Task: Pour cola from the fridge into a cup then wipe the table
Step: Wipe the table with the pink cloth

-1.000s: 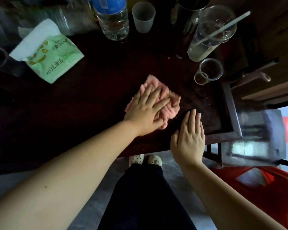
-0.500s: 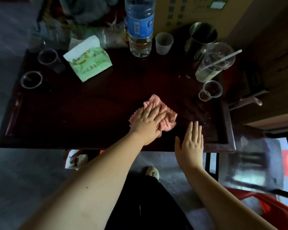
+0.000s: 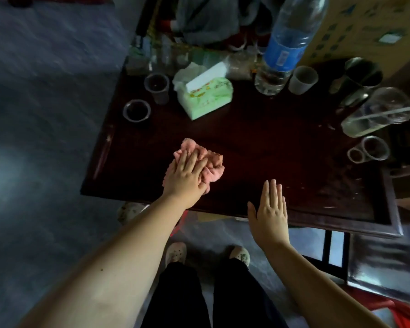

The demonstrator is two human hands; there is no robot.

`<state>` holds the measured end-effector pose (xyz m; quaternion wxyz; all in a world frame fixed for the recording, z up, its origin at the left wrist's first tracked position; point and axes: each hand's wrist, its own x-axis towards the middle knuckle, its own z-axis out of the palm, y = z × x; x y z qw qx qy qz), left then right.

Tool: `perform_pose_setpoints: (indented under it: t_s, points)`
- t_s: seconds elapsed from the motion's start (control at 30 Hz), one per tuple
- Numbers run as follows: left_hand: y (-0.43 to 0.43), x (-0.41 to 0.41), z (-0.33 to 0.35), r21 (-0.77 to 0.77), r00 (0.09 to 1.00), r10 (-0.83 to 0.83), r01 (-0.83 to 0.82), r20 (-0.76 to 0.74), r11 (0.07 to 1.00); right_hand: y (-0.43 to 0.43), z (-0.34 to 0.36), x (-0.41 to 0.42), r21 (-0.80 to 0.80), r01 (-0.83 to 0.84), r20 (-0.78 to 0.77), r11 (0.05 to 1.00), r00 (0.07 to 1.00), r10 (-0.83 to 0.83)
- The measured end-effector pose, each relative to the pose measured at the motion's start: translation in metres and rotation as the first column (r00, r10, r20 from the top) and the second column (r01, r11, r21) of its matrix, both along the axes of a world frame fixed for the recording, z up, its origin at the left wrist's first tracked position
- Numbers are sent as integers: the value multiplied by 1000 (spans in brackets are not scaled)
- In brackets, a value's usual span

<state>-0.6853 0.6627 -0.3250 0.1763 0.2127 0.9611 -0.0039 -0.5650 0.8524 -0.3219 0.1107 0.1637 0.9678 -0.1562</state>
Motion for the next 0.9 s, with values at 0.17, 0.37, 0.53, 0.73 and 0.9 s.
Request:
perform_pose_setpoints:
  t_s: [0.17, 0.37, 0.53, 0.73, 0.9]
  points:
    - [-93, -19, -1, 0, 992, 125, -125, 1, 992, -84, -2, -25, -37, -62, -4, 997, 998, 62]
    - [-137, -30, -10, 47, 980, 196, -197, 41, 979, -134, -7, -36, -42, -38, 17, 998, 999, 39]
    - [-141, -30, -8, 66, 985, 164, -168, 60, 984, -136, -1, -42, 19, -5, 98, 1000, 995, 3]
    - [-143, -30, 24, 70, 991, 62, -70, 122, 995, -119, 26, -55, 67, -157, 157, 985, 977, 145]
    - [-136, -42, 102, 127, 997, -56, 49, 51, 991, -102, 94, -83, 61, -229, 45, 971, 973, 227]
